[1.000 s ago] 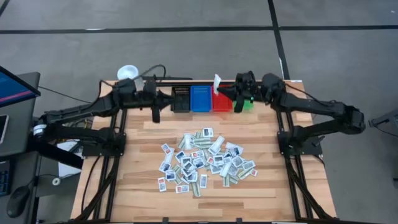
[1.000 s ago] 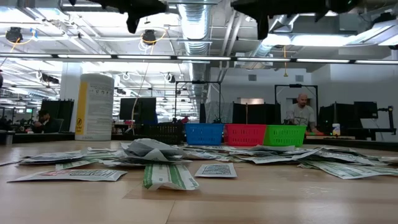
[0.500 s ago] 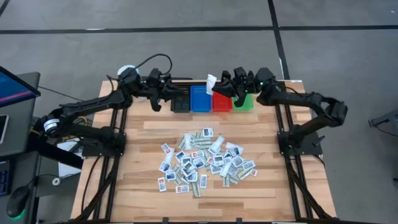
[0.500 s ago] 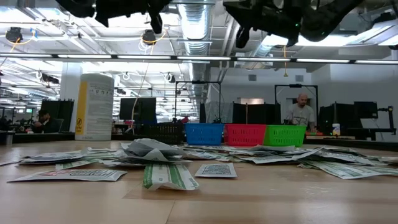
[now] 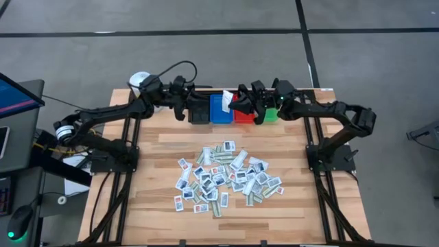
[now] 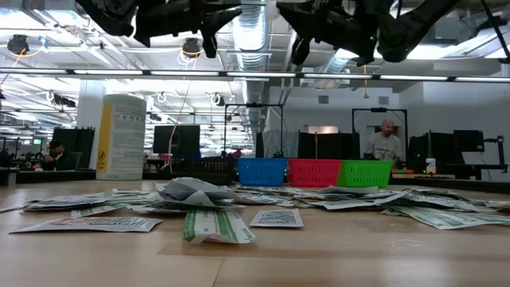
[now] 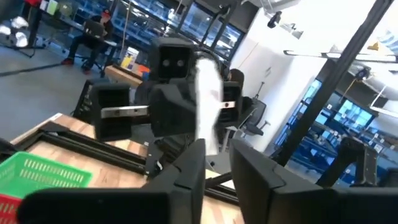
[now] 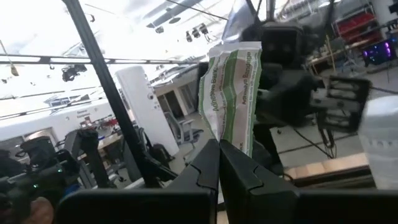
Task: Pick & Place First Aid Supplies
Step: Put the green bandage pack in the black bin
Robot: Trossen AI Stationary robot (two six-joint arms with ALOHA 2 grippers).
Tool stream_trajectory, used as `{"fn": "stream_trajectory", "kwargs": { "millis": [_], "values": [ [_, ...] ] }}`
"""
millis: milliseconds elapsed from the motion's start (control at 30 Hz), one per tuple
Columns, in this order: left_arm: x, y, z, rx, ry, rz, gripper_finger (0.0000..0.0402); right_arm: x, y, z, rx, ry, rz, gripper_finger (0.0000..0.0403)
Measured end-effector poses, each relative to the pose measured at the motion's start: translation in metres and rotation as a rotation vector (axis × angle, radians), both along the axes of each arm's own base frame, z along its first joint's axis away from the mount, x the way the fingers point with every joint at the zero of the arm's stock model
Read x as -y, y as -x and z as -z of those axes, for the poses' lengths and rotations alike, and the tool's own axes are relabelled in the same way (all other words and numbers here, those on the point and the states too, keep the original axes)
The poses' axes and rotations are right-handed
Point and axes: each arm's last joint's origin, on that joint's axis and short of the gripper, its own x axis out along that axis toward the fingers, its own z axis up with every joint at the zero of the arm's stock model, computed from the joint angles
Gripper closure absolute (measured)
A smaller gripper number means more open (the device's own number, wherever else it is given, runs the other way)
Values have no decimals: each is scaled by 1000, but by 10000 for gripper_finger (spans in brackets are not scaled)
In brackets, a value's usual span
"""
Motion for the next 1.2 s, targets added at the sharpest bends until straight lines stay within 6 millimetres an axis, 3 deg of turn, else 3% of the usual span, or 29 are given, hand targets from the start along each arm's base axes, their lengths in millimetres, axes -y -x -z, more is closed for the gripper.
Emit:
{"fn": "stream_trajectory", "kwargs": {
  "millis": [300,1200],
  "values": [
    [-3,-11,10,-2,66,49,282,-2,-1,0,-10,-13,-7,403],
    [29,-35,12,113,-11,74,286,-31,-14,10,-138,-122,-149,403]
  ]
}}
